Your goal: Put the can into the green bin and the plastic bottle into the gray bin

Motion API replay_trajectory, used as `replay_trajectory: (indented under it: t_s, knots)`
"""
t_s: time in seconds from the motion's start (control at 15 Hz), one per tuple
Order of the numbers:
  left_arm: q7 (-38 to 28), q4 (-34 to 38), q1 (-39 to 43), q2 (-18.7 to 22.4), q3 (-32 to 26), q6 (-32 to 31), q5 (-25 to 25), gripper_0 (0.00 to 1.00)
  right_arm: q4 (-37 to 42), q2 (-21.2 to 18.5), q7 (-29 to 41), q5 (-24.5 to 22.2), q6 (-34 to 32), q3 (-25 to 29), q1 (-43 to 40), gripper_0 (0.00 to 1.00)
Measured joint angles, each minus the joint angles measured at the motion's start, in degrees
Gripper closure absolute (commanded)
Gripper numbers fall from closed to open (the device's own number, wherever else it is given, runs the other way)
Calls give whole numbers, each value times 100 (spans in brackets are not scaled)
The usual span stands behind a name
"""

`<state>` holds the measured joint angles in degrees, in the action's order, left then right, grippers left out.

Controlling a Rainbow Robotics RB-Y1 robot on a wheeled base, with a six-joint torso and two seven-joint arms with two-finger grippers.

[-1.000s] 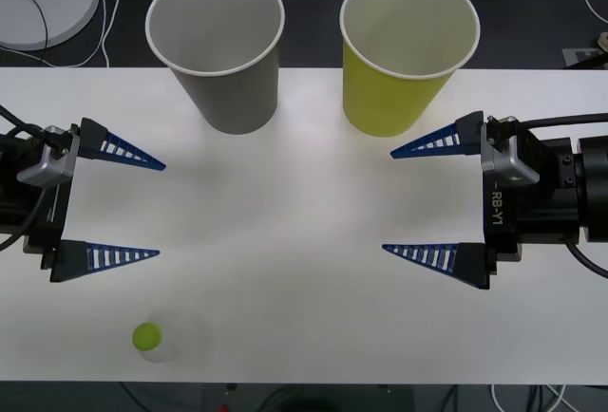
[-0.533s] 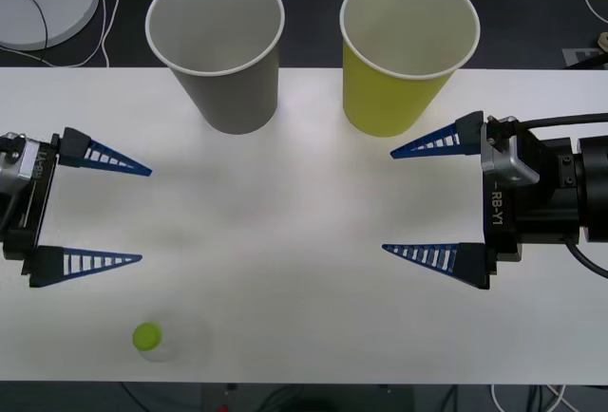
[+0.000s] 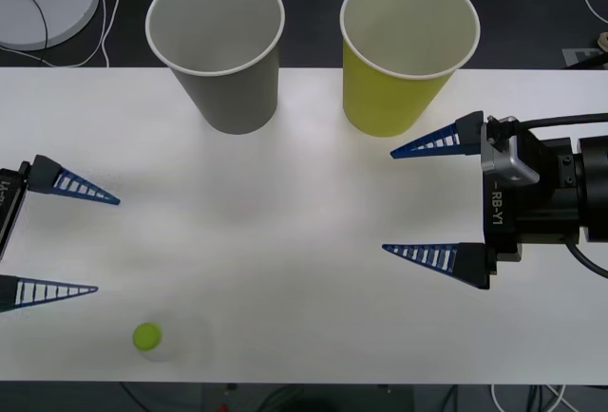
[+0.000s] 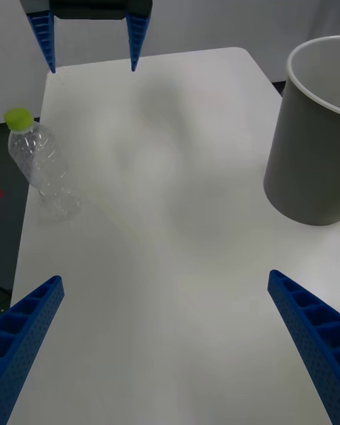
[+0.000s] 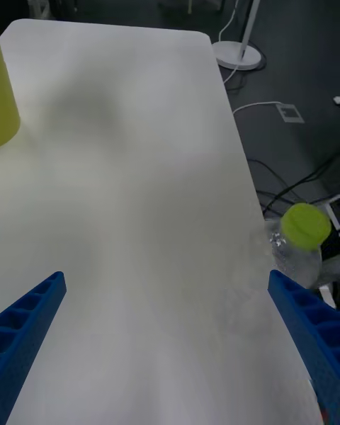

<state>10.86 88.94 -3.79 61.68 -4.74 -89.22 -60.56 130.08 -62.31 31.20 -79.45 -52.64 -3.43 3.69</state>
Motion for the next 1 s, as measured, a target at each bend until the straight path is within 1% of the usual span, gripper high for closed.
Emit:
replay_trajectory:
  t_s: [0.2, 0.33, 0.47, 1.0]
  knots:
    - [542, -496, 0, -1, -2, -77, -70, 0, 0, 0, 0, 0, 0, 0, 0, 0]
    - [870, -713, 6, 0, -1, -78, -234, 0, 0, 0, 0, 0, 0, 0, 0, 0]
    - [1115, -833, 116, 1, -1, -78, -293, 0, 0, 0, 0, 0, 0, 0, 0, 0]
    - [1370, -426, 986, -9, -1, -78, -244, 0, 0, 0, 0, 0, 0, 0, 0, 0]
